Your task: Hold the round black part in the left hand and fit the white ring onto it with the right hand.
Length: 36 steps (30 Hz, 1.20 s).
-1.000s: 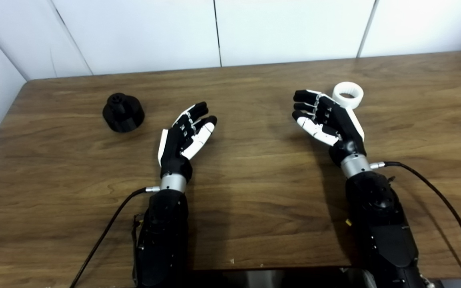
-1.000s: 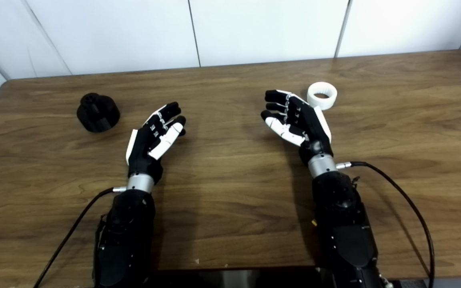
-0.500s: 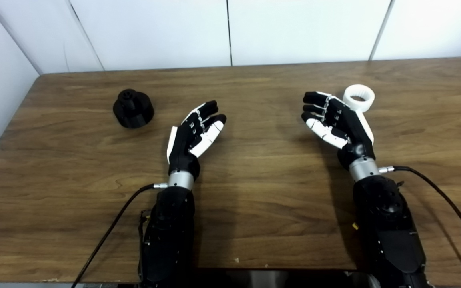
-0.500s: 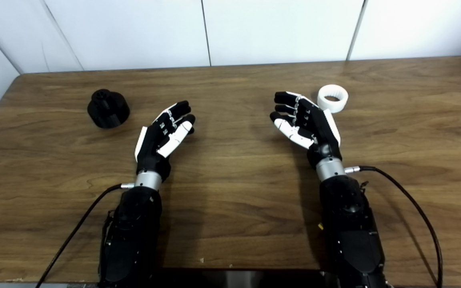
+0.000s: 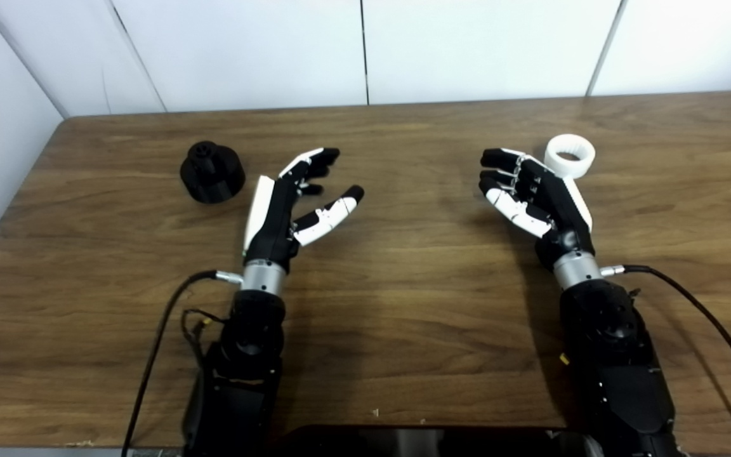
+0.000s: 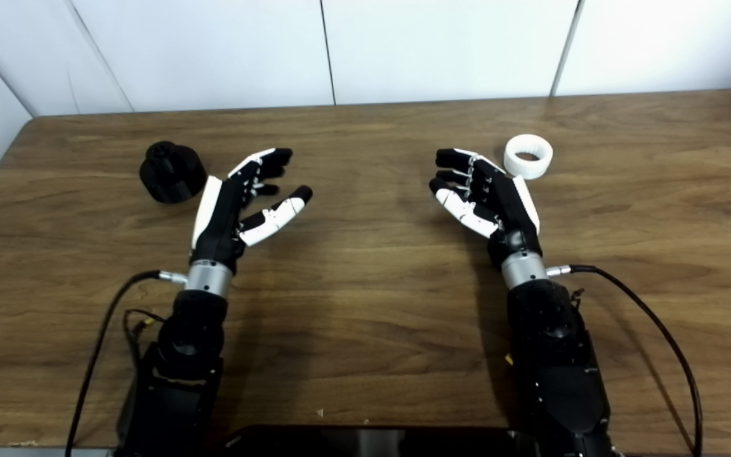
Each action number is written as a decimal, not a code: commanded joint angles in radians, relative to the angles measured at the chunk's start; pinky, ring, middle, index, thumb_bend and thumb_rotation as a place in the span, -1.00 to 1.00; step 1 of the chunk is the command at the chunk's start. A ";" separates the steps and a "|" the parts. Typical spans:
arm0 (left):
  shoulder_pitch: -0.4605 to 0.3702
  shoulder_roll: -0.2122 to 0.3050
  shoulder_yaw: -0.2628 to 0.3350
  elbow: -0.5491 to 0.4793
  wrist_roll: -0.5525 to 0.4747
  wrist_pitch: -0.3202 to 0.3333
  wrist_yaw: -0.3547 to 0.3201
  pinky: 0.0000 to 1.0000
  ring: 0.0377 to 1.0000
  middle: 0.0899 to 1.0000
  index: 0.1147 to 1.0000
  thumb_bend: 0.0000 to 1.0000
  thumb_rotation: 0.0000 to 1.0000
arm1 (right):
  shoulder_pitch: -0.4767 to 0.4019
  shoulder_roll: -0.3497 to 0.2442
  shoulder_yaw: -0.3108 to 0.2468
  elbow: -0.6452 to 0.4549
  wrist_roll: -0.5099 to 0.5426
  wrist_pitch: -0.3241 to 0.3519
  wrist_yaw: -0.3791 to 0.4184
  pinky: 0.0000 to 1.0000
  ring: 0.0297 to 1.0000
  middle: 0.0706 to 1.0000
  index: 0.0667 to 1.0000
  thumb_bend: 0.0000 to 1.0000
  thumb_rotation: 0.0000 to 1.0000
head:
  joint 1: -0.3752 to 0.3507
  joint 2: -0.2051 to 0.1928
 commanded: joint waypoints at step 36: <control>-0.091 0.268 0.047 0.026 0.503 0.119 -0.053 1.00 1.00 1.00 0.97 1.00 0.17 | -0.049 -0.019 -0.015 -0.032 0.016 -0.010 0.002 0.39 0.49 0.50 0.39 0.04 -0.51 | 0.007 0.004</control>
